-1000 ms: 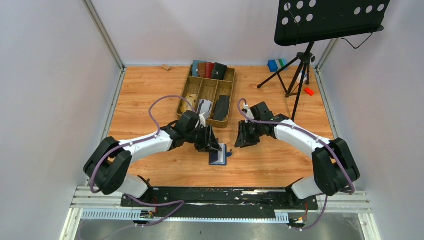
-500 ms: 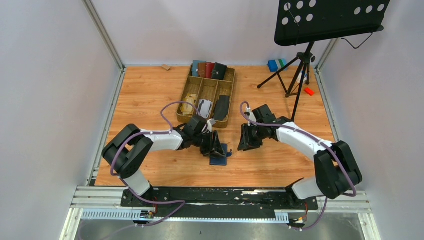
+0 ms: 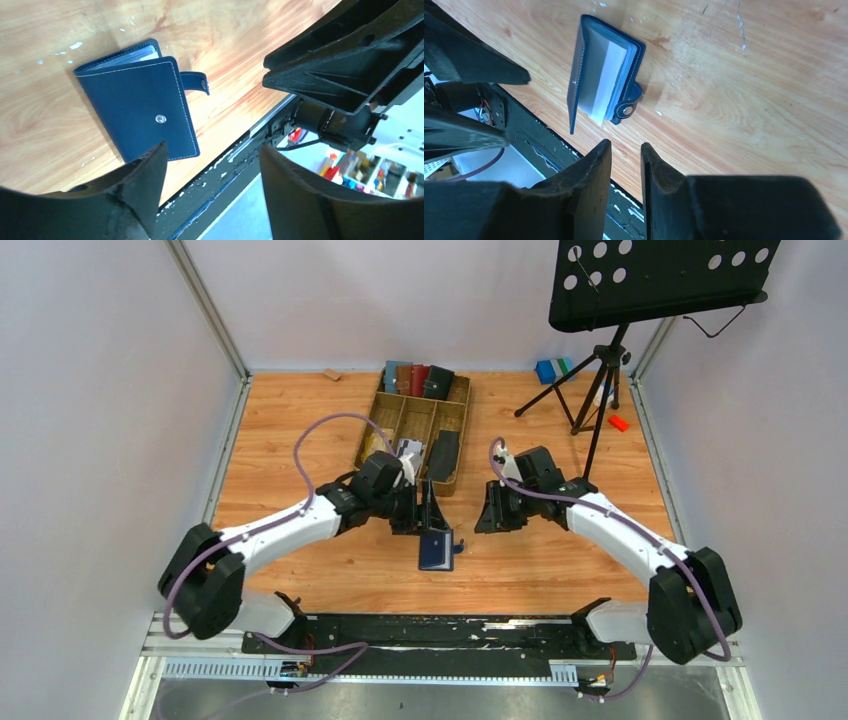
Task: Take the credit cards out of the card holder
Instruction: Close the card holder at the center of the board, then reset both arms
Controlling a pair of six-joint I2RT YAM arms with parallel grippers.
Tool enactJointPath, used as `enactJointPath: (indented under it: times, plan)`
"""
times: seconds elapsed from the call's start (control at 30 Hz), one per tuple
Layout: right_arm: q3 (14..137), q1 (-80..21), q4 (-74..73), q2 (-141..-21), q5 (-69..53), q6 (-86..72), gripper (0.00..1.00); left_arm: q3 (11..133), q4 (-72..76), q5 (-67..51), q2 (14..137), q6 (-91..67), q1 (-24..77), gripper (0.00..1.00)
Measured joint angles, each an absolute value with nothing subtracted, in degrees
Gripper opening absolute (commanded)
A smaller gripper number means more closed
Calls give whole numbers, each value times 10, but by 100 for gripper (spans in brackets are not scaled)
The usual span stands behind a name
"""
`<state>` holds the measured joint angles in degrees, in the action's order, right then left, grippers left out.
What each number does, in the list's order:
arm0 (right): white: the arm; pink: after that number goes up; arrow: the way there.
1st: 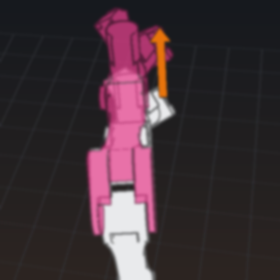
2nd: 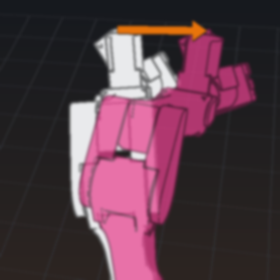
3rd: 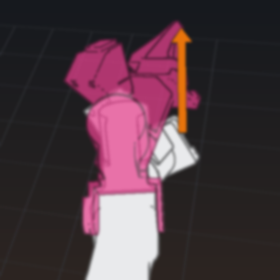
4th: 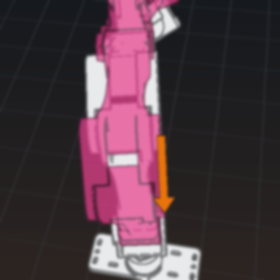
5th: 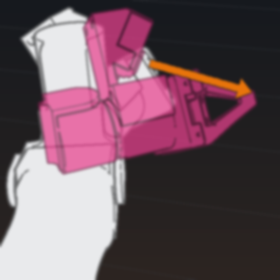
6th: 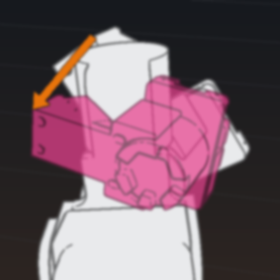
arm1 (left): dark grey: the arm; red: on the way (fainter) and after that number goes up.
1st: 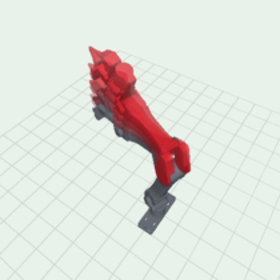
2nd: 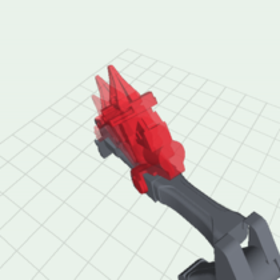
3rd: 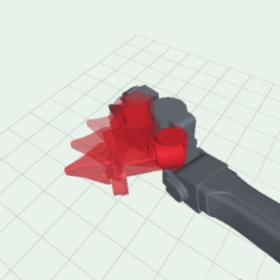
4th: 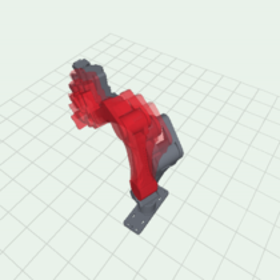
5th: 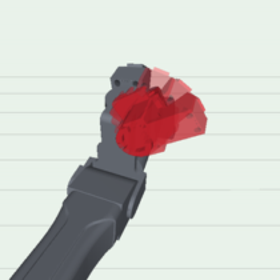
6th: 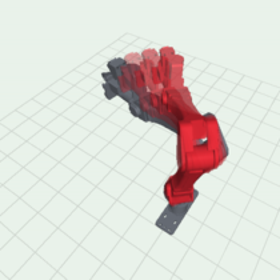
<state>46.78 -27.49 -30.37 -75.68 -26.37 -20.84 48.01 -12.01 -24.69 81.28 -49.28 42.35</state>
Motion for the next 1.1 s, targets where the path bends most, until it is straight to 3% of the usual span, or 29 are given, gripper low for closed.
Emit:
enactJointPath:
  times: [0.27, 0.37, 0.83, 1.0, 1.1]
  plan:
    - [476, -253, -307, -626, -213, -189, 31, 514, -250, -126, 671, -422, 397, 82]
    - [497, -247, -307, -598, -183, -183, 31, 525, -288, -71, 619, -389, 384, 99]
    - [559, -245, -331, -549, -31, -145, 36, 498, -249, 210, 409, -212, 381, 100]
    - [546, -227, -314, -546, 67, -140, 77, 457, -234, 325, 419, -156, 368, 100]
    - [498, -212, -288, -530, 156, -151, 85, 438, -224, 347, 458, -133, 314, 100]
